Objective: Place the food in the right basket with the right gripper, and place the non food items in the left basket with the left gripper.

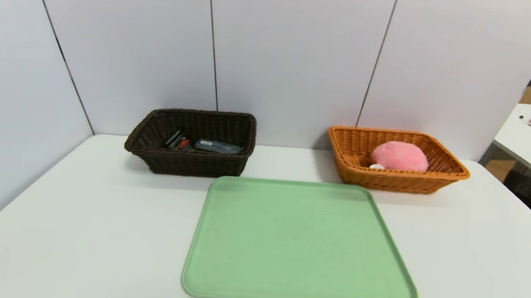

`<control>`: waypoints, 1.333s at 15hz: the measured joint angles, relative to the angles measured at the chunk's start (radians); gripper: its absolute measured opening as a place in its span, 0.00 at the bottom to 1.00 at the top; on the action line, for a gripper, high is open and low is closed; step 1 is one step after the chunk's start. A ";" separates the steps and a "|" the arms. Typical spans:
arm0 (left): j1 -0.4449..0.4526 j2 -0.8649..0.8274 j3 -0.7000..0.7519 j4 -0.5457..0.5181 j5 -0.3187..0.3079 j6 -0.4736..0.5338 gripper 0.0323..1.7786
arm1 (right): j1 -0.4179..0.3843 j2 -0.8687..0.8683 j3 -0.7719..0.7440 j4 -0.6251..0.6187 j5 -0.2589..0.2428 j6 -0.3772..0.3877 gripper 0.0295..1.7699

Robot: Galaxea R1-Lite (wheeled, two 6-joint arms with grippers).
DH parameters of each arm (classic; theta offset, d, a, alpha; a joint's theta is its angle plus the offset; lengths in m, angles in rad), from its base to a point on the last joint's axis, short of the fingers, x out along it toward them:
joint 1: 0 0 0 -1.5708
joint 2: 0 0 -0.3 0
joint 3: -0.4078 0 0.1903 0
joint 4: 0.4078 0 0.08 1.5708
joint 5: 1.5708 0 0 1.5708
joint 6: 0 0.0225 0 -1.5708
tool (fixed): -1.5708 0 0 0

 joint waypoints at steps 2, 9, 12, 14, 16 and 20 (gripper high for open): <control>-0.001 -0.010 0.076 -0.097 0.001 0.006 0.95 | 0.001 -0.027 0.030 -0.005 0.000 -0.004 0.96; -0.009 -0.035 0.353 -0.450 -0.003 0.028 0.95 | 0.004 -0.095 0.124 -0.029 -0.006 -0.006 0.96; -0.015 -0.066 0.475 -0.565 -0.004 0.030 0.95 | 0.009 -0.111 0.246 -0.195 -0.008 -0.002 0.96; -0.021 -0.100 0.525 -0.584 -0.006 0.031 0.95 | 0.013 -0.122 0.359 -0.363 -0.008 -0.001 0.96; -0.023 -0.140 0.564 -0.585 -0.023 0.031 0.95 | 0.018 -0.147 0.433 -0.454 -0.005 -0.002 0.96; -0.026 -0.191 0.615 -0.591 -0.082 0.023 0.95 | 0.025 -0.251 0.531 -0.457 -0.019 0.000 0.96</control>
